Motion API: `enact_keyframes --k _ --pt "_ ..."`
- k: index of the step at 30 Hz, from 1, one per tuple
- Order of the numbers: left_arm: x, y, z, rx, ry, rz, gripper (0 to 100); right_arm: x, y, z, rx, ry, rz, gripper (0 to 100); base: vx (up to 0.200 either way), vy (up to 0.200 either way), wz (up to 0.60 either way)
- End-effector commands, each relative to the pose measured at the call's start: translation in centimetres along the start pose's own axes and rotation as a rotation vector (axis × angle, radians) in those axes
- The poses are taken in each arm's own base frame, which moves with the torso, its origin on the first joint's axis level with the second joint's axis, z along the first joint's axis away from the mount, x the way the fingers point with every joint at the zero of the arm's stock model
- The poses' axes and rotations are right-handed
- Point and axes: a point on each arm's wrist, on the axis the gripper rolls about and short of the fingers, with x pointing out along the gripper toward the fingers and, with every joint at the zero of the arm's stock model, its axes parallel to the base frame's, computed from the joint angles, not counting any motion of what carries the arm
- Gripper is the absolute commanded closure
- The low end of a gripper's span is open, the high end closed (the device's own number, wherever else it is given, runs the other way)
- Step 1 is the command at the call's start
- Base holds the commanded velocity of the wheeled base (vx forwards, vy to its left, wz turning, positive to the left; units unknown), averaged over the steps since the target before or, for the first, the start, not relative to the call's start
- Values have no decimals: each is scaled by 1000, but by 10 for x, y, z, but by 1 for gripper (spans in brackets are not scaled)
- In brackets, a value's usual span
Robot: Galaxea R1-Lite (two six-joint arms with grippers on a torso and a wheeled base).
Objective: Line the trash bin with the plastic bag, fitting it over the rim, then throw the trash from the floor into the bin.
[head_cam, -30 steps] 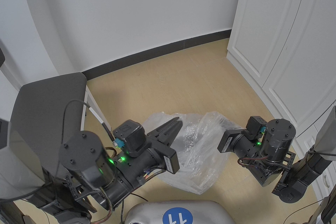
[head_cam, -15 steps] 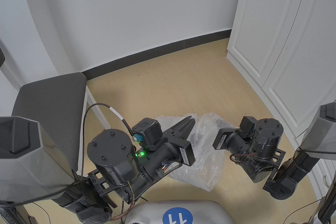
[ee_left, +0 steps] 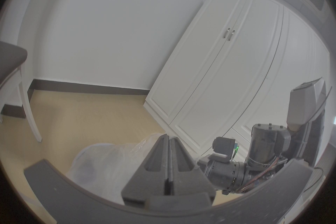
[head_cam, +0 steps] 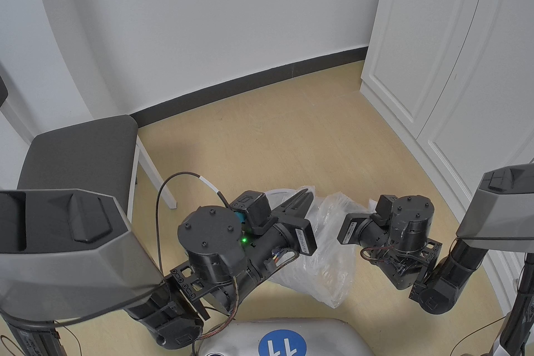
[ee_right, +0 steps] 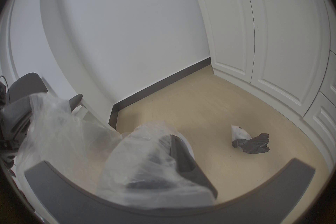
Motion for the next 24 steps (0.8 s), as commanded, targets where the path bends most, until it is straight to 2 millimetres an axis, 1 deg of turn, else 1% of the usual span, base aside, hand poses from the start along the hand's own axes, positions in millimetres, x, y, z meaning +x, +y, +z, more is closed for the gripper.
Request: enact_keyframes --k 1,5,8,9,11,15,18,21,23,24 --pt "9 6 -10 -27 10 17 100 7 -4 -13 -7 36 -17 100 0 0 0" --pt "19 10 -16 -59 6 27 100 12 -9 -17 -9 44 -32 100 0 0 0" --pt "30 15 -24 -103 0 37 100 18 -14 -19 -8 48 -51 100 0 0 0" --pt "30 15 -24 -104 0 37 100 18 -14 -19 -10 49 -53 100 0 0 0" --pt "39 20 -29 -118 -10 44 100 23 -21 -18 -7 45 -77 100 0 0 0" --pt "57 29 -29 -122 -49 44 100 29 -38 -15 -1 39 -129 100 0 0 0" --pt "69 37 -30 -116 -35 64 100 32 -46 -18 -3 55 -152 100 0 0 0" --pt "79 47 -36 -119 -5 71 100 38 -48 -21 -1 56 -149 100 0 0 0" --pt "88 55 -44 -142 4 35 100 40 -48 -22 -3 55 -149 100 0 0 0" --pt "89 56 -44 -145 5 29 100 40 -48 -22 -3 55 -149 100 0 0 0"
